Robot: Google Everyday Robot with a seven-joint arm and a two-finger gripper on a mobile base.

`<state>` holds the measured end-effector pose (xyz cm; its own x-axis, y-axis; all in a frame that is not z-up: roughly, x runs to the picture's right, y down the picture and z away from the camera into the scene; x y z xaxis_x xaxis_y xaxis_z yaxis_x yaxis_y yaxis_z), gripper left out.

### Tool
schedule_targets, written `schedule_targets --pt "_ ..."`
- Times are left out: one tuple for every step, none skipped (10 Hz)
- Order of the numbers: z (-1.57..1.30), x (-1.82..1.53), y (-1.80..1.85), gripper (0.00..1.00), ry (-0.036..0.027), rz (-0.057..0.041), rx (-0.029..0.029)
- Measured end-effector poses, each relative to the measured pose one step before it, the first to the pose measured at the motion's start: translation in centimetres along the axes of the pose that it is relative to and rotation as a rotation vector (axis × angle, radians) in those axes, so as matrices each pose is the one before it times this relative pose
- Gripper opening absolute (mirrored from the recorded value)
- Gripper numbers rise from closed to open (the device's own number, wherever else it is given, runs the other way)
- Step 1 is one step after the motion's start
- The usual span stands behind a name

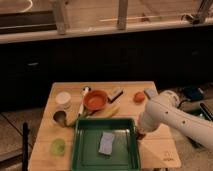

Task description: Place grapes in red bowl

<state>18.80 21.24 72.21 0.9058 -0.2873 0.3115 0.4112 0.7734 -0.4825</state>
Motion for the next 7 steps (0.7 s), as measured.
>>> schedule_targets --pt "-0.018 -0.285 -0.024 0.11 -0.00035 -0.0068 -0.00084" --pt "-0.029 -0.354 -0.089 0.12 -0.00021 -0.00698 0.00008" --pt "-0.03 -0.477 -0.142 0.12 -0.00066 -0.00485 0.00122" --pt "-0.009 -0.465 -0.215 0.12 -0.0017 -0.00713 0.00144" --pt "0.001 -0.496 -0.15 0.12 -0.00238 -0.00897 0.00081" --pt "-0.018 -0.313 -0.03 0.12 -0.00135 -0.00575 0.00019" --pt "0.009 -0.362 0.01 0.12 -0.00227 -0.00643 0.0004"
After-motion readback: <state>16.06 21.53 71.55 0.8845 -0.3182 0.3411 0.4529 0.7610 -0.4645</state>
